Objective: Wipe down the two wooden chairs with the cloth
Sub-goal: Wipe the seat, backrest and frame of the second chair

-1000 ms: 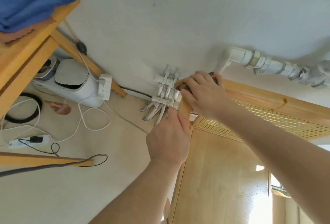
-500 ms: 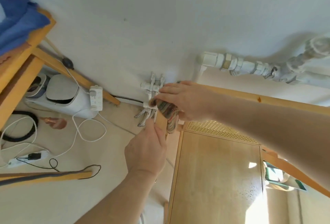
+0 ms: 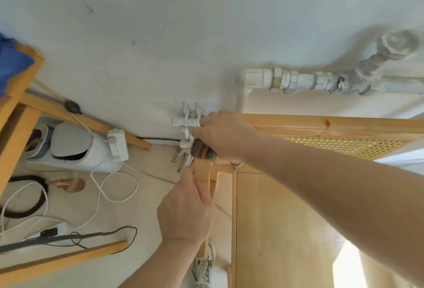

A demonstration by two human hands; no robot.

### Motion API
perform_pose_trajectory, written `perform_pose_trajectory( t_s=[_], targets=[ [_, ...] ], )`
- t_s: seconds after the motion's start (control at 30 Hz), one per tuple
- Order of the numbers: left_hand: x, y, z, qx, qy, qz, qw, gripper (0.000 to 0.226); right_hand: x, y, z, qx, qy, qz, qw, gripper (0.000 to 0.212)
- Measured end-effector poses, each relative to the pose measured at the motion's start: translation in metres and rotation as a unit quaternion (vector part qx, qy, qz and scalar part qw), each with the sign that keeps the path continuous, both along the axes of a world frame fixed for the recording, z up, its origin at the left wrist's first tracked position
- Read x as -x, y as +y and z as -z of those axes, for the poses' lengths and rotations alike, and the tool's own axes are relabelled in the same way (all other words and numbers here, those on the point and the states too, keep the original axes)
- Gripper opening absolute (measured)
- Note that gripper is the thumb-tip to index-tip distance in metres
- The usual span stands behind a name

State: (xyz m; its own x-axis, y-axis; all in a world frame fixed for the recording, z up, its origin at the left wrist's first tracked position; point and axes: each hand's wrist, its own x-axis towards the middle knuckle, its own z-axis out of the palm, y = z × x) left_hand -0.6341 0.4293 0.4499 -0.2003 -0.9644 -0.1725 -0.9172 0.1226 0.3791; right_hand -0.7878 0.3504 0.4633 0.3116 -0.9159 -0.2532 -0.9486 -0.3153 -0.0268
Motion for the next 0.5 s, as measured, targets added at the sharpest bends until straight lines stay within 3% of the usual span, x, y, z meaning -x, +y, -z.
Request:
perform_pose_trajectory(
  t_s=[0.1, 0.17, 0.23, 0.33, 0.4, 0.5],
  targets=[
    [0.001, -0.008, -0.003, 0.016, -0.007, 0.059, 0.998, 0.02, 0.041, 0.009, -0.001, -0.041, -0.032, 0.208, 0.977, 0.035],
    [0.005, -0.024, -0.006, 0.053, 0.002, 0.099, 0.994, 0.025, 0.055, 0.017, 0.005, -0.03, 0.005, 0.256, 0.966, 0.039],
    [0.02, -0.052, -0.004, 0.04, 0.072, 0.085, 0.993, 0.03, 0.049, 0.019, 0.01, -0.01, 0.035, 0.272, 0.962, 0.039],
    [0.06, -0.086, -0.001, -0.096, 0.177, 0.013, 0.979, 0.024, 0.025, 0.009, 0.016, 0.034, 0.007, 0.273, 0.961, 0.026],
    [0.078, -0.094, 0.0, -0.136, 0.159, -0.054, 0.976, 0.027, 0.015, 0.003, 0.023, 0.078, -0.019, 0.242, 0.967, 0.011],
    [0.081, -0.089, -0.003, -0.088, 0.08, -0.036, 0.992, 0.031, 0.025, 0.01, 0.028, 0.135, -0.022, 0.21, 0.968, 0.024]
  ],
)
